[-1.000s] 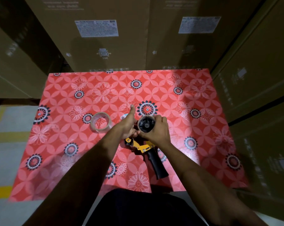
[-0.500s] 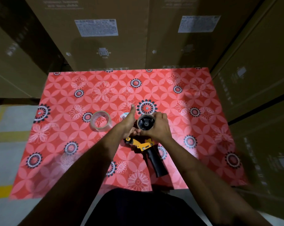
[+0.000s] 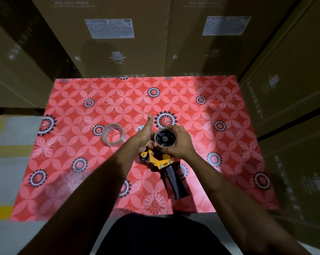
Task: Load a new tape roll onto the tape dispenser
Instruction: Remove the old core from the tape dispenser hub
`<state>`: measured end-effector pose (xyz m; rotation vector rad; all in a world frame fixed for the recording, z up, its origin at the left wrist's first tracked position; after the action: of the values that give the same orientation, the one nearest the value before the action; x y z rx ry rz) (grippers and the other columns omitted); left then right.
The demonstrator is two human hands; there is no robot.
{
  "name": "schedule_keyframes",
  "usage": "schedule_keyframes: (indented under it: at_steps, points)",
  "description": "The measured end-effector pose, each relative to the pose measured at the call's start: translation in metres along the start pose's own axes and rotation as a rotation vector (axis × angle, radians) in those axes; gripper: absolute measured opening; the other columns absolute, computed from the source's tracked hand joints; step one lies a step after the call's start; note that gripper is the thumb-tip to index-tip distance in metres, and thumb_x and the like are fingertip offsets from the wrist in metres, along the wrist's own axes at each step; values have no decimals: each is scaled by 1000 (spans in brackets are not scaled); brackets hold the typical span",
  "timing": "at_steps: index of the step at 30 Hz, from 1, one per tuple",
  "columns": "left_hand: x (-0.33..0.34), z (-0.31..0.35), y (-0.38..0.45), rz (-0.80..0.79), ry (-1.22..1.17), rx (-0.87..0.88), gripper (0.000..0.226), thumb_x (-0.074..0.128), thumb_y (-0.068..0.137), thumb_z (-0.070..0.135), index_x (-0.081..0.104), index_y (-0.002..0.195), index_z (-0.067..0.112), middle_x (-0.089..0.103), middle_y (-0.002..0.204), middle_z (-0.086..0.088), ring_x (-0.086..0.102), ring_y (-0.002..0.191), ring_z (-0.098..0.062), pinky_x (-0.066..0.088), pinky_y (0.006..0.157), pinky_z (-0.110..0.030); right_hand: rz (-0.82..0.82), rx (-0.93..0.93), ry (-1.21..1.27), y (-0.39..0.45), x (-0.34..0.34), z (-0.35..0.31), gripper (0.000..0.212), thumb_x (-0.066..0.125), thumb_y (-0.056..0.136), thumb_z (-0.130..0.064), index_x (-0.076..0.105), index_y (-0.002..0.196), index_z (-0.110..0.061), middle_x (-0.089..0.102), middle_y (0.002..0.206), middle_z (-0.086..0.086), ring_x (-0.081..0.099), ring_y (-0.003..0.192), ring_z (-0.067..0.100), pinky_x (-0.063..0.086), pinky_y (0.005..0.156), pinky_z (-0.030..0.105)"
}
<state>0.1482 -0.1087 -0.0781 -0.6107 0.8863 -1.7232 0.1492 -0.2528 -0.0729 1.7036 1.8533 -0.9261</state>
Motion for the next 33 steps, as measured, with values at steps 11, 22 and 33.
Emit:
schedule_keyframes:
  at_steps: [11,22,33]
  points:
    - [1,0,1,-53,-26,4,99,11,91,82,58,117,-2,48,52,2,38,37,-4,25,32,-16,-32,81,-21,4,-2,6,91,96,47,-38,56,125,-15,54,115,0,57,106,21,43,79,25]
    - [-13,-3,7,35,295,114,101,7,89,82,38,152,10,69,69,-15,36,35,-10,30,38,-20,-65,130,-86,2,1,-3,109,92,49,-57,44,136,-12,42,128,9,49,114,26,52,95,42]
    - [-6,2,3,-16,378,111,99,1,89,81,52,142,14,62,64,-10,36,40,-13,32,48,-24,-112,17,-41,6,0,-4,98,90,58,-45,51,142,-14,58,132,7,57,120,24,40,93,22]
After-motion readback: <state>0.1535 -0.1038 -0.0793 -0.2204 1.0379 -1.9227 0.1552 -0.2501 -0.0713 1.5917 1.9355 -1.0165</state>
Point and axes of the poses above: each hand's wrist, its own y-axis towards the middle knuckle, its own x-axis out of the palm, z = x × y, the point moved 9 cm from there along y, towards the middle knuckle
